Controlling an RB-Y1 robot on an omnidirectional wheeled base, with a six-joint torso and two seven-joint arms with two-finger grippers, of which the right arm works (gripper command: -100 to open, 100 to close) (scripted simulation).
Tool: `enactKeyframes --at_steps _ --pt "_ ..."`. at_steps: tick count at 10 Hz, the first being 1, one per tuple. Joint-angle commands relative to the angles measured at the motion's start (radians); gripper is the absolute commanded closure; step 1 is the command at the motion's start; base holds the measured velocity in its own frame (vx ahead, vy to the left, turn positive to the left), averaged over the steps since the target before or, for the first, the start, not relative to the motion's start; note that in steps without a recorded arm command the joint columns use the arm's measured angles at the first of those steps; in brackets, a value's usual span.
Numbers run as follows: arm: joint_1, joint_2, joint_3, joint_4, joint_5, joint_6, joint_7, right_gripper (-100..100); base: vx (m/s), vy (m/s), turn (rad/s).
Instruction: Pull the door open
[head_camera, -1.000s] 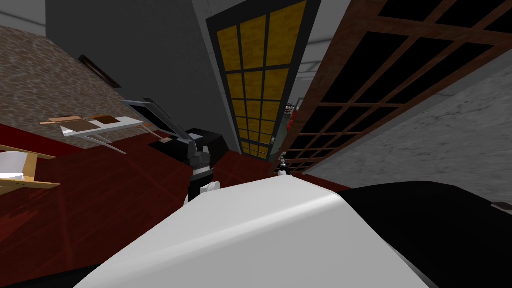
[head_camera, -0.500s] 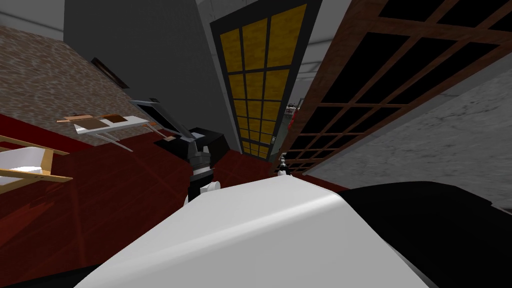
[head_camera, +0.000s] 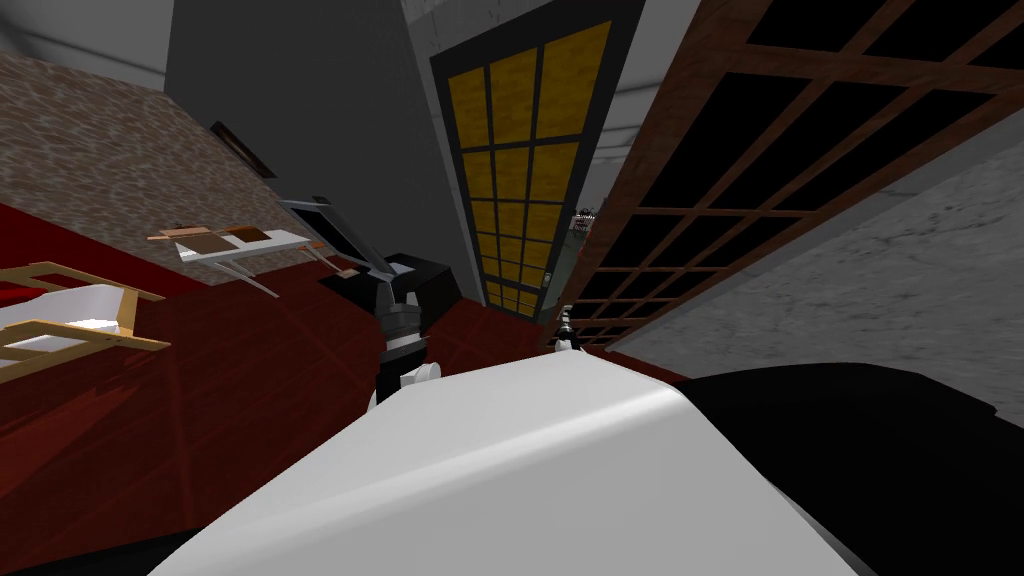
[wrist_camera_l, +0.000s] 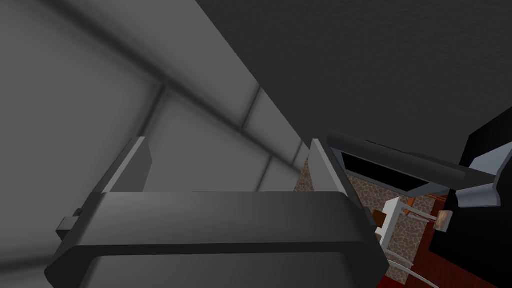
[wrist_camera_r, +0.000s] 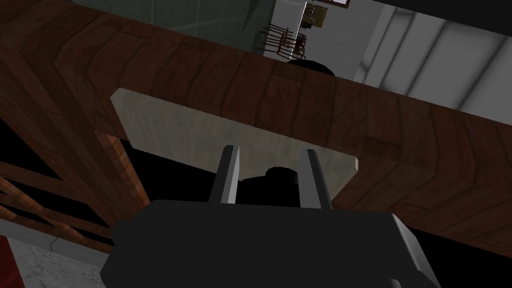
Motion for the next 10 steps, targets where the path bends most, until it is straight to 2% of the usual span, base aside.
enactKeyframes --at_steps 1,4,6,10 --pt "0.02 -0.016 -0.009 0.01 -0.01 0.002 -0.033 100 -0.036 -0.026 0.037" --pt "0.017 -0.024 0.015 0.017 -0.023 -0.016 -0.112 100 -0.038 -0.012 0.047" --pt "0.017 -0.024 0.015 0.017 -0.023 -0.016 -0.115 100 -0.029 -0.019 0.01" --pt "0.011 -0.037 0.052 0.028 -0.044 -0.042 -0.233 100 -0.053 -0.026 0.066"
